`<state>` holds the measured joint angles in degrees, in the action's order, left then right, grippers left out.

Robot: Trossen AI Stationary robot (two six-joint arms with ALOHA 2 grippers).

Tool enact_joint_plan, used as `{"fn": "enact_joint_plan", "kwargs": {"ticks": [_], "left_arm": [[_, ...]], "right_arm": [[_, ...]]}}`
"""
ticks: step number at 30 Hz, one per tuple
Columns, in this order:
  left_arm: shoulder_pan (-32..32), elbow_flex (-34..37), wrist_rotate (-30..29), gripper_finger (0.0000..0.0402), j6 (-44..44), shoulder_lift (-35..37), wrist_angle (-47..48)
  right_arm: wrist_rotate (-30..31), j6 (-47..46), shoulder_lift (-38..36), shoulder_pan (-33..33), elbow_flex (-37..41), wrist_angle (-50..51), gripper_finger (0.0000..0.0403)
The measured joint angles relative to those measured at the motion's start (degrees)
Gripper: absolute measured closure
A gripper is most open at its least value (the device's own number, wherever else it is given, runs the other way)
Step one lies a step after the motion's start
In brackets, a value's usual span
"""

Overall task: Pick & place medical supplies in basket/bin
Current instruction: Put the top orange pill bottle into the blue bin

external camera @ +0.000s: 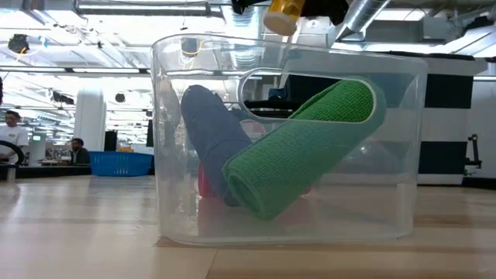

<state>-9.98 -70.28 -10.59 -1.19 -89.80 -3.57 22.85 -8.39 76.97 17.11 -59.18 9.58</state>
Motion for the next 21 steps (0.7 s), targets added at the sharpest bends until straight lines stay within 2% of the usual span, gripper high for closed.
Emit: {"fn": "enact_joint_plan", "kwargs": {"ticks": [9, 16, 21], "left_arm": [[0.33, 0.00, 0.04, 0.0194, 0.16, 0.02, -0.01], [0.74, 0.00, 0.02, 0.0238, 1.30, 0.07, 0.13], [0.74, 0.00, 0.02, 0.0236, 1.40, 0.07, 0.13]], "right_arm": [[-0.38, -0.05, 0.00, -0.21, 0.00, -1.75, 0.0227], [-0.50, -0.41, 0.00, -0.32, 0.00, -1.78, 0.0227], [-0.50, -0.78, 0.00, -0.32, 0.02, -1.87, 0.0227]]}}
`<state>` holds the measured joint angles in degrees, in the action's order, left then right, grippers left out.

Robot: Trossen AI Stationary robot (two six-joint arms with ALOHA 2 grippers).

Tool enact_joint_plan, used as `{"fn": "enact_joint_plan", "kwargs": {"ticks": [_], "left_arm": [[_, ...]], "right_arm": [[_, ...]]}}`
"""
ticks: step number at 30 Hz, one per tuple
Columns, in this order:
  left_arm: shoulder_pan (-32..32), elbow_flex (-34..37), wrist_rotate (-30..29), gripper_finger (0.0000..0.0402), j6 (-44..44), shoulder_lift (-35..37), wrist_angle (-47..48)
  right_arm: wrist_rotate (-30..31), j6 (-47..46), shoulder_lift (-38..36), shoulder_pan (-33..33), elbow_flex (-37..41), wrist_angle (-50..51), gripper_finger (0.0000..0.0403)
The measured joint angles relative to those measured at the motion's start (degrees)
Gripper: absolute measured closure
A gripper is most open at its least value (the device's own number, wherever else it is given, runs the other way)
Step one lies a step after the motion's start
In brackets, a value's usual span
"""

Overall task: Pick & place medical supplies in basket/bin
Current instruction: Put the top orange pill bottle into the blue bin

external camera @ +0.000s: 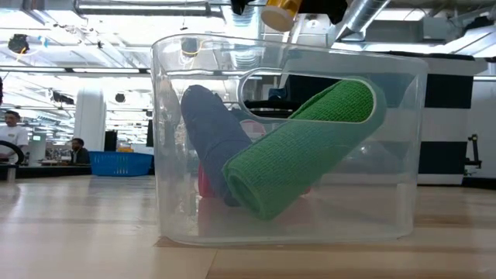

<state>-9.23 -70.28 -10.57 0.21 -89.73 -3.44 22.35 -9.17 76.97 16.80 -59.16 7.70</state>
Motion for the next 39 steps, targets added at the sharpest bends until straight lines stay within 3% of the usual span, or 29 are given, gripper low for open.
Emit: {"fn": "enact_joint_plan", "kwargs": {"ticks": [6, 16, 25, 31, 36, 39], "left_arm": [[0.00, 0.00, 0.00, 0.0243, 0.14, 0.10, 0.00], [0.00, 0.13, -2.81, 0.0243, 0.44, 1.29, 3.11], [0.00, 0.08, -5.33, 0.0243, 1.41, 4.38, 9.40], [0.47, 0.07, -20.55, 0.0243, 7.84, 9.47, 25.50], [2.11, 2.21, -35.33, 0.0243, 23.77, 15.33, 39.06], [3.92, 5.31, -43.03, 0.0243, 38.29, 19.45, 47.81]], "right_arm": [[0.02, -0.33, 0.01, 0.10, 0.00, -0.17, 0.0221], [0.79, -2.86, 0.02, 0.37, -0.02, 1.53, 0.0173], [0.56, -5.63, 0.02, 0.56, -0.02, 5.17, 0.0170], [0.44, -10.34, 0.00, 2.40, 0.44, 10.61, 0.0170], [2.74, -17.38, 0.02, 4.78, 2.72, 13.28, 0.0170], [4.95, -21.46, 0.02, 6.27, 3.23, 15.39, 0.0170]]}}
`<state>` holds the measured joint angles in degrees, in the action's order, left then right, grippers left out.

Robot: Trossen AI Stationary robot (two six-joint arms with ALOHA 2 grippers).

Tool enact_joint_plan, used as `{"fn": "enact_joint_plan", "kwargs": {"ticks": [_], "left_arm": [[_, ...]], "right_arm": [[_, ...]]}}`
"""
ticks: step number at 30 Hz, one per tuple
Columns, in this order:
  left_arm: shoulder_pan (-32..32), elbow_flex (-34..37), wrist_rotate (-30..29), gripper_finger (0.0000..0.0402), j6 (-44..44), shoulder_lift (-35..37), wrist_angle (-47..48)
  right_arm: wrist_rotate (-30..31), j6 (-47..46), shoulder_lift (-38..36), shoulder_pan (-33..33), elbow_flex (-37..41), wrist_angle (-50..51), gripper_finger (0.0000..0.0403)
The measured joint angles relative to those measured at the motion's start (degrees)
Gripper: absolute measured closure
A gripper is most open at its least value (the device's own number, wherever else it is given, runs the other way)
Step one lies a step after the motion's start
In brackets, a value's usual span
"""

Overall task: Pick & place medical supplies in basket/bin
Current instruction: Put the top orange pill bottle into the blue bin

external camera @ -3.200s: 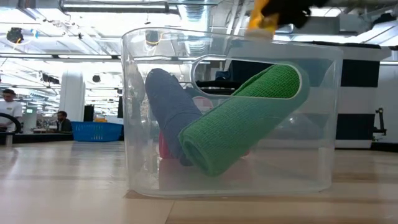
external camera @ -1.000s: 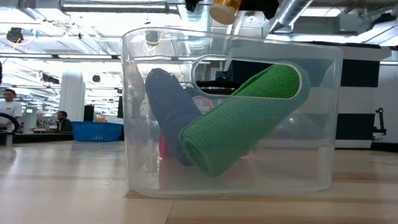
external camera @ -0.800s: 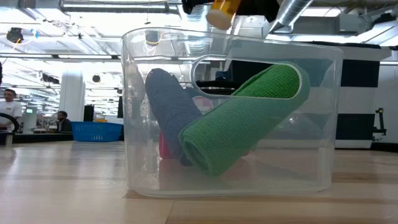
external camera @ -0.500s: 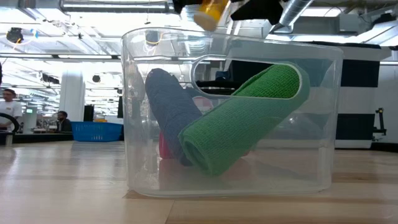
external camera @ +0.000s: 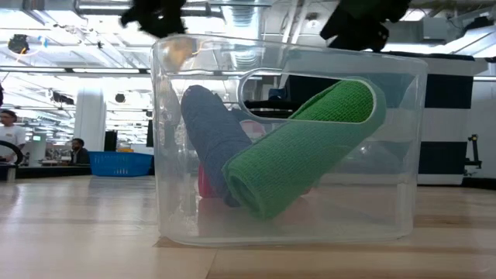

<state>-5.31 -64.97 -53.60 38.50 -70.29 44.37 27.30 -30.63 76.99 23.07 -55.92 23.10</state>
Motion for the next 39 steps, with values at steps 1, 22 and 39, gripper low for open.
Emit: {"fn": "enact_joint_plan", "kwargs": {"ticks": [1, 22, 39], "left_arm": [[0.99, 1.14, -1.47, 0.0243, 4.83, 1.23, 2.95], [33.77, 28.88, -6.38, 0.0237, 33.49, 7.99, -12.15], [41.51, 30.80, -5.93, 0.0240, 26.41, -8.25, -33.26]], "right_arm": [[0.85, -1.35, 0.00, 0.46, -0.02, 0.58, 0.0170], [5.78, -14.31, -0.15, 2.24, 0.00, 5.85, 0.0170], [5.60, -17.43, -0.17, 1.18, 0.00, 6.68, 0.0170]]}}
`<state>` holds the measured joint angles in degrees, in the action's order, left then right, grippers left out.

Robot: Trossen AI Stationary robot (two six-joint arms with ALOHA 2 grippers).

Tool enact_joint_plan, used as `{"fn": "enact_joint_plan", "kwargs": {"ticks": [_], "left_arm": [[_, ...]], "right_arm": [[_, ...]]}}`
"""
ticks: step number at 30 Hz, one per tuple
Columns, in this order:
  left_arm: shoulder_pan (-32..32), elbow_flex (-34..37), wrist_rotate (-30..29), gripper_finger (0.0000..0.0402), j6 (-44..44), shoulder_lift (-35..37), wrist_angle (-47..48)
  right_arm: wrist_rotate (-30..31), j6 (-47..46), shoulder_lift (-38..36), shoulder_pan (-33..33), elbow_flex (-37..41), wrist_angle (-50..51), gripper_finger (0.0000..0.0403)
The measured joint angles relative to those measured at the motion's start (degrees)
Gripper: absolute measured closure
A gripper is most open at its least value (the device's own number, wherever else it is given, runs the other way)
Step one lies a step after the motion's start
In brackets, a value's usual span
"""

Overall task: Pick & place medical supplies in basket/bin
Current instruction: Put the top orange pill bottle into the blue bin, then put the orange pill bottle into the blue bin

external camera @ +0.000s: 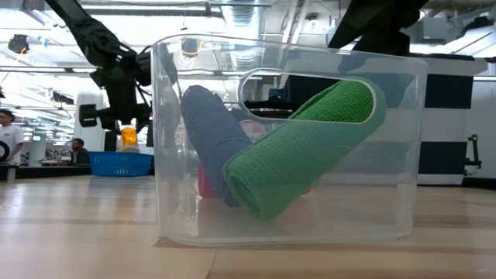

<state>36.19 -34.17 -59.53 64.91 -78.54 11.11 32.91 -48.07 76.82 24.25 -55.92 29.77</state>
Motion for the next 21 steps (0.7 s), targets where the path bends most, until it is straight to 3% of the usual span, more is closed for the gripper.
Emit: {"fn": "enact_joint_plan", "kwargs": {"ticks": [11, 21], "left_arm": [[5.15, 0.00, -0.01, 0.0231, -0.09, -4.55, -7.95], [7.05, 0.00, 0.00, 0.0163, -1.92, -4.55, -11.26]], "right_arm": [[-0.30, -3.00, 0.00, 0.06, 0.00, 0.69, 0.0170], [-1.44, -3.14, 0.00, -0.04, 0.00, 1.12, 0.0170]]}}
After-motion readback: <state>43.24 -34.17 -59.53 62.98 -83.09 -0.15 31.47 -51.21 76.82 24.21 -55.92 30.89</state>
